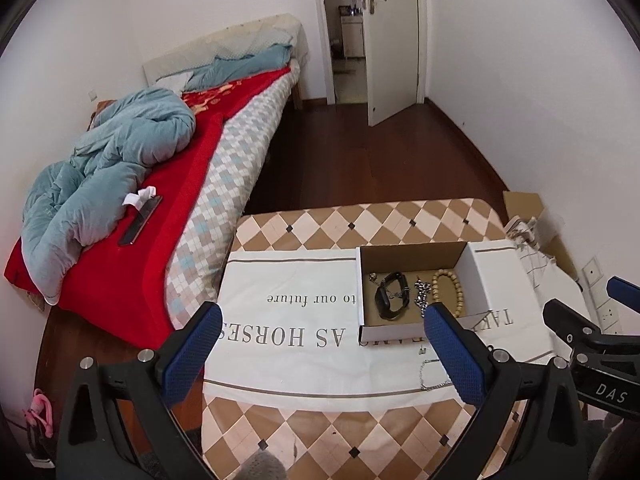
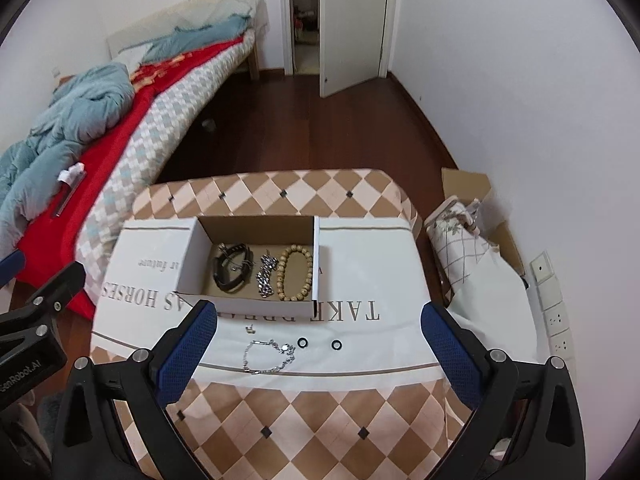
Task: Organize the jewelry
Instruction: 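Withdraw both open tools from the box, then reach down and grasp a small black ring with the right tool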
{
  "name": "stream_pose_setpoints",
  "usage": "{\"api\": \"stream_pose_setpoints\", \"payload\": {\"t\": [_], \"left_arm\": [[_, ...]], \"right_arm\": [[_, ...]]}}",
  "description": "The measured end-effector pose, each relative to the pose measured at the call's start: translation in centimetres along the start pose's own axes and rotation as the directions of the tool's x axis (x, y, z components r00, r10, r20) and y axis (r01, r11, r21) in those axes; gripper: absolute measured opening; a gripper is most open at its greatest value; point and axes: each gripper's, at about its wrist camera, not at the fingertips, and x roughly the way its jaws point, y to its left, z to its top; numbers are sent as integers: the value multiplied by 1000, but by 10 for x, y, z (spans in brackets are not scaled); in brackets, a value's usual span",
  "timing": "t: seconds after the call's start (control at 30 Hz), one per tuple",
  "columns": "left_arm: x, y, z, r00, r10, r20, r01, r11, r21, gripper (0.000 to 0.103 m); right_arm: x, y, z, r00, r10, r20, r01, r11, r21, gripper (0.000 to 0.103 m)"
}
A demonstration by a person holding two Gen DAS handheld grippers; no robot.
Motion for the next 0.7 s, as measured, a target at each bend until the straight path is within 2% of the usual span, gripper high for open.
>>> {"api": "stream_pose_setpoints", "payload": {"t": [0.23,0.33,0.43,0.57,0.6,0.63,0.7], "left_arm": [[-32,7,-7,999,-1,43,2,1000,-22,103],[-34,11,-11,999,10,39,-9,999,-44,103],[-25,10,-21,998,58,22,-58,998,-35,103],[5,7,-38,995,92,-43,-92,996,-20,103],[17,5,-44,993,98,-69,-99,995,-14,103],[24,4,-48,991,104,-83,-105,994,-9,103],[40,-1,-58,986,116,-117,-116,993,7,103]], "right_arm": [[-41,4,-8,998,22,55,-22,1000,3,103],[-49,4,-13,998,34,59,-35,999,5,103],[-43,-1,-21,998,46,42,-47,999,23,103],[-10,-13,-40,999,26,-28,-24,998,55,102],[2,-16,-45,998,22,-53,-19,998,61,96],[15,-19,-52,997,20,-79,-15,997,71,83],[40,-28,-63,992,21,-125,-9,995,99,68]]}}
